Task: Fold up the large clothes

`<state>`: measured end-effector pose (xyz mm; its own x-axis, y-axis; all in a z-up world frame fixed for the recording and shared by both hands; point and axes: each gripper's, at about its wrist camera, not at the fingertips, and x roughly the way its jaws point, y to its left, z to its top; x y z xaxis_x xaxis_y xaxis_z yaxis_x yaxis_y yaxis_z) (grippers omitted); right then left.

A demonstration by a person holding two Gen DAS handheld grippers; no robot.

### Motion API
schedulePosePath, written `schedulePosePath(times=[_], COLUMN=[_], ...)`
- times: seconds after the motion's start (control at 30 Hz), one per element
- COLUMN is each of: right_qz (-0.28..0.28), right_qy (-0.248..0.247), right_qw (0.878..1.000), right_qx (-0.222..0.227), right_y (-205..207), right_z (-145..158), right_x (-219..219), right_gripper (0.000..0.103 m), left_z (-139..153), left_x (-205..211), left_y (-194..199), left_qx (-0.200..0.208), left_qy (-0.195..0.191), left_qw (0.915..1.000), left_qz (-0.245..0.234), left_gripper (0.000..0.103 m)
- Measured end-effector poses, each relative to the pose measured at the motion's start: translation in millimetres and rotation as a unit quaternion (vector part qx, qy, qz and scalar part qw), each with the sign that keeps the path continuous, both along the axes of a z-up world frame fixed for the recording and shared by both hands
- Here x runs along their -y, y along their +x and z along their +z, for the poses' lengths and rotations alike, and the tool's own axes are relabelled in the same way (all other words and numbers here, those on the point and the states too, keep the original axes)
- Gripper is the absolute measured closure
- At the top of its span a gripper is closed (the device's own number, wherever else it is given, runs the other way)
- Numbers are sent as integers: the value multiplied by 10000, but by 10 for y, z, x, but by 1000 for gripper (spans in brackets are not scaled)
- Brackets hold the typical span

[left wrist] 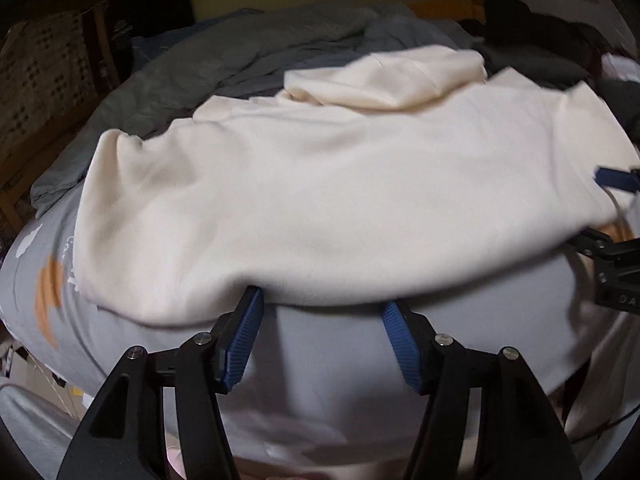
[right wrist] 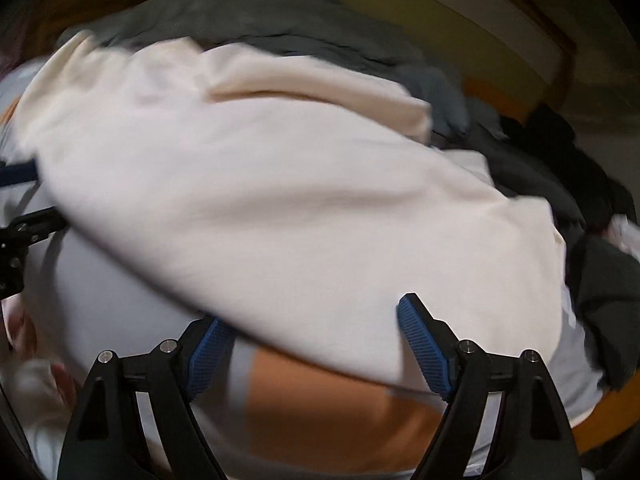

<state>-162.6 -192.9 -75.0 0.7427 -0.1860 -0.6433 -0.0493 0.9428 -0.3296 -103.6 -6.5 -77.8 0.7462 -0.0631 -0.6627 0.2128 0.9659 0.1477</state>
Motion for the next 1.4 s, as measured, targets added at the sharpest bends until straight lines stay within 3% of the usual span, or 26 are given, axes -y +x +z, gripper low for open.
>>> schedulePosePath(times=[0.1, 0.17, 0.27, 0.4, 0.5, 0.57, 0.63, 0.67, 0.7, 0.73, 0.77, 0.8, 0.9, 0.97, 1.03, 1.1, 1.23, 1.3, 1.33, 1.37, 1.4], right_qz=[-311, -416, -577, -968, -839, -644, -690, -677, -611, -471, -354, -340, -269, -241, -108, -37, -206, -250, -270, -291, -304], right_qy=[166, 115, -86, -378, -508, -863, -1107, -1041, -942, -781, -656, -736, -1051, -791, -747, -928, -577, -479, -472, -470, -449], right_qw=[9994, 9991, 9982, 9936, 9935, 9935, 9913, 9921, 9935, 9958, 9971, 9964, 9921, 9935, 9936, 9922, 9957, 9948, 9944, 9939, 9936], right_qx=[22, 30, 143, 436, 573, 373, 185, 171, 165, 124, 128, 237, 630, 781, 836, 829, 696, 858, 907, 958, 993], right_y=[39, 41, -1, -30, 10, 79, 142, 157, 161, 143, 109, 63, -121, -221, -290, -340, -262, -222, -194, -158, -130], right_z=[21, 38, 71, 133, 229, 183, 83, 75, 89, 113, 137, 155, 263, 398, 495, 513, 559, 674, 719, 794, 847], right_x=[204, 291, 389, 550, 555, 498, 484, 488, 488, 468, 434, 384, 258, 268, 260, 230, 320, 347, 353, 355, 361], right_gripper=[17, 17, 17, 17, 17, 17, 23, 33, 53, 73, 78, 85, 92, 92, 93, 93, 92, 92, 92, 92, 92], left_z=[22, 80, 175, 139, 57, 11, 13, 0, -8, 1, 20, 61, 322, 546, 701, 695, 560, 453, 389, 342, 295], left_x=[31, 28, 7, -136, -311, -327, -255, -233, -207, -180, -153, -131, -238, -376, -492, -560, -699, -679, -640, -590, -535], left_y=[54, 27, -55, 73, 234, 296, 270, 253, 226, 206, 176, 144, -9, -132, -181, -135, -82, -80, -62, -77, -87], left_qx=[85, 213, 484, 329, 27, -12, 118, 202, 323, 434, 542, 675, 1003, 1262, 1389, 1181, 743, 481, 372, 328, 306], left_qy=[133, 187, 269, 375, 264, 315, 633, 758, 867, 897, 953, 1056, 633, 286, 230, 354, 221, 229, 370, 508, 663], left_qw=[9999, 9996, 9985, 9981, 9979, 9980, 9965, 9956, 9944, 9940, 9932, 9911, 9911, 9885, 9865, 9897, 9956, 9980, 9983, 9979, 9972], left_qz=[31, 76, 34, 353, 589, 552, 533, 515, 503, 442, 400, 442, 604, 786, 831, 721, 522, 338, 267, 227, 149], left_gripper=[43, 49, 50, 50, 49, 47, 46, 46, 48, 69, 99, 102, 102, 103, 103, 103, 99, 74, 49, 40, 40])
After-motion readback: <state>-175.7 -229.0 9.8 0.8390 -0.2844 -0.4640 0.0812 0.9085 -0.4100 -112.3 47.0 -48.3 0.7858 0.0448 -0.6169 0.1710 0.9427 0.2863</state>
